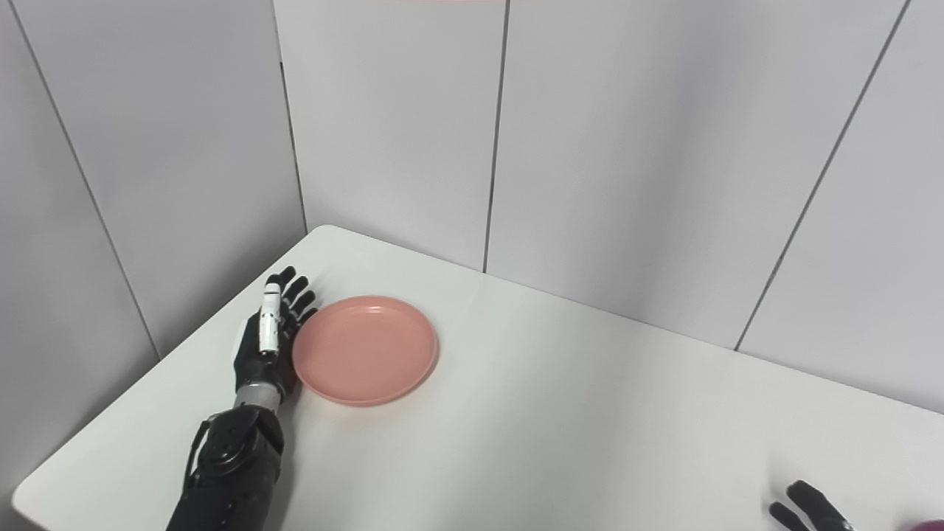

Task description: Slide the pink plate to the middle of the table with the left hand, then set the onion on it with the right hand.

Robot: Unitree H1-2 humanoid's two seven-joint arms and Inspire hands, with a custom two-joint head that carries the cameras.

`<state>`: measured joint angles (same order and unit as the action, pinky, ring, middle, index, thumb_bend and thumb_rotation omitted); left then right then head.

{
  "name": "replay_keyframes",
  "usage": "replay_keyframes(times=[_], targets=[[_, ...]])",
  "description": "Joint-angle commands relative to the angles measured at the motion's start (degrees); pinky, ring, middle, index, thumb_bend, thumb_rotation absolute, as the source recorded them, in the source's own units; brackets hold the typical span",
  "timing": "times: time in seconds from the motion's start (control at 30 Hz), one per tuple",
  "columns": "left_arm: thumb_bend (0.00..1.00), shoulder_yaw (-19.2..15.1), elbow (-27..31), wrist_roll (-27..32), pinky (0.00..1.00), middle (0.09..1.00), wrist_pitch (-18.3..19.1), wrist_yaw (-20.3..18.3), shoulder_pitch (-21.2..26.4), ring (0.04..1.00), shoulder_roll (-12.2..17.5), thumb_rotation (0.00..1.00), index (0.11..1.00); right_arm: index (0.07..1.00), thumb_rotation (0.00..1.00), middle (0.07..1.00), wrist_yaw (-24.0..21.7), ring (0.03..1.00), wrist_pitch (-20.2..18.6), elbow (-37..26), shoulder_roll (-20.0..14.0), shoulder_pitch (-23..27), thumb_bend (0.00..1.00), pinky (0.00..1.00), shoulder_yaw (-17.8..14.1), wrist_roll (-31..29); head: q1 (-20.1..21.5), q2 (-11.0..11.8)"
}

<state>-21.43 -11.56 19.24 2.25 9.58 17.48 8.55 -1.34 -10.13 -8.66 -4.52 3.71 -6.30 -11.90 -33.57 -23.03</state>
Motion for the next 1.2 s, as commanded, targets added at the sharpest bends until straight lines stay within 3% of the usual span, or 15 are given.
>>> replay_keyframes(times=[0.0, 0.5, 0.57, 0.63, 0.73, 0.83, 0.93, 1.17], targets=[[0.37, 0.5, 0.3, 0.5, 0.93, 0.93, 0.2, -1.7, 2.2, 0.927, 1.1, 1.0, 0.908, 0.757, 0.74, 0.83, -0.3, 0.791, 0.1, -1.4, 0.0, 0.3, 1.0, 0.51, 0.2, 0.2, 0.0, -0.1], [0.35, 3.6, -1.6, 0.5, 0.95, 0.937, 0.8, -5.9, 3.8, 0.939, 1.4, 1.0, 0.922, 0.806, 0.75, 0.869, -0.1, 0.84, 0.1, -2.3, 0.3, -0.3, 0.98, 0.64, 0.6, 0.6, 1.9, -1.4], [0.36, 3.9, -1.5, 0.3, 0.94, 0.933, 1.0, -5.8, 4.0, 0.937, 1.2, 1.0, 0.918, 0.828, 0.76, 0.89, -0.1, 0.866, -0.1, -2.7, 0.3, -0.5, 0.97, 0.71, 0.7, 0.7, 2.4, -1.6], [0.36, 4.2, -1.3, 0.5, 0.94, 0.932, 1.3, -5.9, 4.0, 0.936, 1.1, 1.0, 0.917, 0.867, 0.78, 0.923, 0.0, 0.909, -0.2, -3.0, 0.5, -0.6, 0.91, 0.84, 0.9, 0.9, 2.8, -1.8], [0.36, 4.8, -0.9, 0.6, 0.94, 0.933, 1.9, -6.2, 4.0, 0.938, 0.8, 1.0, 0.92, 0.888, 0.79, 0.941, 0.1, 0.932, -0.2, -3.2, 0.6, -0.6, 0.87, 0.9, 1.0, 1.2, 3.5, -2.1], [0.36, 5.3, -0.5, 0.7, 0.95, 0.932, 2.6, -6.2, 4.1, 0.941, 0.3, 1.0, 0.921, 0.925, 0.81, 0.966, 0.2, 0.964, -0.9, -3.9, 0.9, -0.7, 0.76, 0.98, 1.0, 1.1, 4.0, -2.3], [0.35, 5.7, -0.3, 0.9, 0.95, 0.935, 3.1, -6.1, 4.4, 0.937, -0.4, 1.0, 0.919, 0.958, 0.83, 0.989, 0.3, 0.99, -1.9, -4.6, 1.4, -0.8, 0.65, 1.0, 1.1, 0.8, 4.8, -2.7], [0.36, 7.5, -0.5, -0.2, 0.94, 0.941, 4.0, -6.6, 4.7, 0.939, -0.9, 1.0, 0.922, 0.999, 0.84, 1.0, -0.3, 1.0, -2.2, -5.3, 1.2, -1.0, 0.58, 1.0, 1.4, -0.1, 6.1, -3.4]])
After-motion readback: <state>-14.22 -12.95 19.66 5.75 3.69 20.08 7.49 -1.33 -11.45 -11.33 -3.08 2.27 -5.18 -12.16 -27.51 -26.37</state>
